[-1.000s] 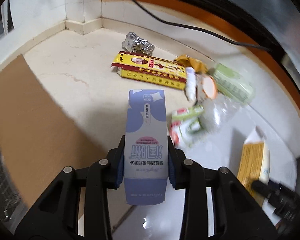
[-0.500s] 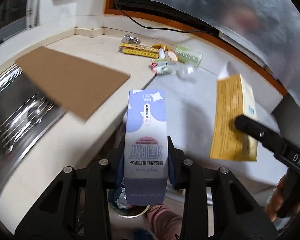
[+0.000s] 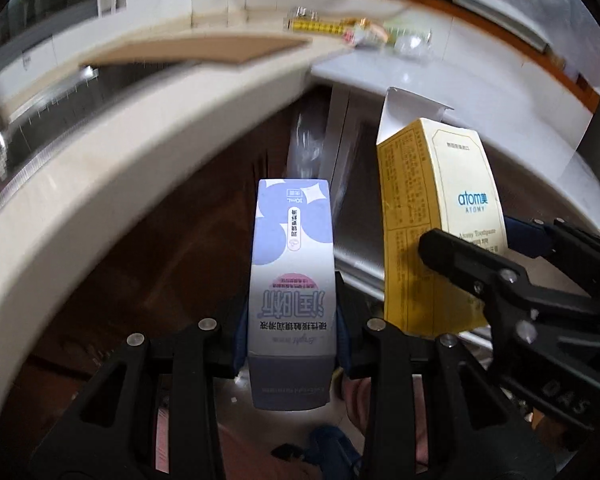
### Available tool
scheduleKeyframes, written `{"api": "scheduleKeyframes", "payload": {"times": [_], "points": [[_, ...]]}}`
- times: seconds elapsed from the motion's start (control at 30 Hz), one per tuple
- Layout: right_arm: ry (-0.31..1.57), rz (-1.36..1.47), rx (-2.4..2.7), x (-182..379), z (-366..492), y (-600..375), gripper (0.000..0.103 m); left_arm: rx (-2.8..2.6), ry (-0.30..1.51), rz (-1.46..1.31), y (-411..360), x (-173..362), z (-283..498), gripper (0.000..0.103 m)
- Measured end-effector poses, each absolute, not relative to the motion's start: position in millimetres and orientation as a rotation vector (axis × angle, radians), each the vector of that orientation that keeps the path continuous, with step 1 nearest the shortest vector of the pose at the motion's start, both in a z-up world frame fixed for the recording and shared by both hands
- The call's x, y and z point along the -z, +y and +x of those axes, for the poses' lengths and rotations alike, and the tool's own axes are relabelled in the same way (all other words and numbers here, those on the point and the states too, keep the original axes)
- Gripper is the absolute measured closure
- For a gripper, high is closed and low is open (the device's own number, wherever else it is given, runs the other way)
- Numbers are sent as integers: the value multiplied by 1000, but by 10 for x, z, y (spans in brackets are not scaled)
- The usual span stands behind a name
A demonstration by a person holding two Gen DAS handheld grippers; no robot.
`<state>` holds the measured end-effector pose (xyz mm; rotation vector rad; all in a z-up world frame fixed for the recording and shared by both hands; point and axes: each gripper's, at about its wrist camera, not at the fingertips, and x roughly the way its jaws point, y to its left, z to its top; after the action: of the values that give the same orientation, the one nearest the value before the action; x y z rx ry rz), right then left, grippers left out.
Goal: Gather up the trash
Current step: 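Carry both boxes down over the floor bin and open both tools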
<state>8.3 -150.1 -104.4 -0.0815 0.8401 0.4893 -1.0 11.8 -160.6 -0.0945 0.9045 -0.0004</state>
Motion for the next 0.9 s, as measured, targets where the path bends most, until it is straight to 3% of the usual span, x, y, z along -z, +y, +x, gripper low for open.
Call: {"api": "scheduleKeyframes", "payload": {"times": [0.47,0.9], "points": [[1074,-135,-431,2407,374,-1403,54,19,1093,-136,268,2752,221,72],[1256,-111,-424,3375,884,-1475,53,114,1186,-109,246,3358,632,72]]}}
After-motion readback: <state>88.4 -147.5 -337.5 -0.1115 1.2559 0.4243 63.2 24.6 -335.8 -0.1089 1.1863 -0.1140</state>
